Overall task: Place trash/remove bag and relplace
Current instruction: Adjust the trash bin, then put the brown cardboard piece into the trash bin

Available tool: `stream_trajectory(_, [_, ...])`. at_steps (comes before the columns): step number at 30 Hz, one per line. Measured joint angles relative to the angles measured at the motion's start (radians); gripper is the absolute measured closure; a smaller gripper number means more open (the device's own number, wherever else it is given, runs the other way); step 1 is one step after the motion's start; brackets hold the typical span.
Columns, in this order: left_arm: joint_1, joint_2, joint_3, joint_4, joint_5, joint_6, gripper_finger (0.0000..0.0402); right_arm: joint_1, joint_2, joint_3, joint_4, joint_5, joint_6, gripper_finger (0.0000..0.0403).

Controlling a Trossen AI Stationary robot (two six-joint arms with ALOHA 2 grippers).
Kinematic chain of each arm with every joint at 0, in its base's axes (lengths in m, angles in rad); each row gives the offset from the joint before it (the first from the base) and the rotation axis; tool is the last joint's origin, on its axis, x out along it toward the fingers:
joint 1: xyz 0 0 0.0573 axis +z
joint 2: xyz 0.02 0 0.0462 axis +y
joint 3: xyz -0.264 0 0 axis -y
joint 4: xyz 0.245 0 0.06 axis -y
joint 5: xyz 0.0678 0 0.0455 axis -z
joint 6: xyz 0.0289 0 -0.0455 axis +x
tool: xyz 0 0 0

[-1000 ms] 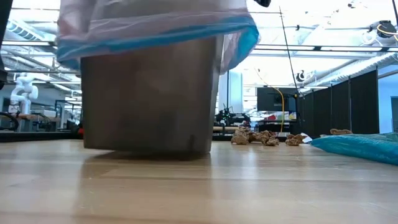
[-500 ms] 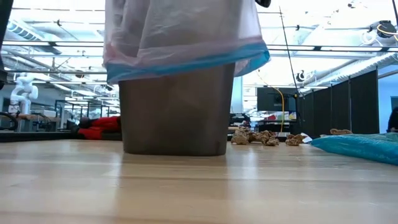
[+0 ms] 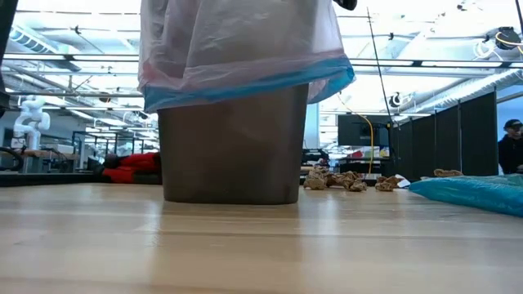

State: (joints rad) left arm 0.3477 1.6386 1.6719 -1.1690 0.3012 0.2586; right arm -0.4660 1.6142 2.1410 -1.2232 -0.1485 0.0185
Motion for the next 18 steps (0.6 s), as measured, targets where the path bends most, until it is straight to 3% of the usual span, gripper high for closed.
stream_trajectory(5, [0.000,0.000,0.109,0.004,-0.038,-0.016,0.0249,-0.006,0.000,0.000,0.031,0.031,0.008,0.0378])
stream_trajectory(12, [0.013,0.000,0.294,-0.038,-0.175,-0.027,0.0248,-0.026,0.000,0.000,0.050,0.034,0.019,0.0356])
stream_trajectory(18, [0.060,-0.027,0.378,-0.129,-0.201,-0.205,0.0270,-0.068,0.014,0.000,-0.010,0.118,-0.031,0.0344])
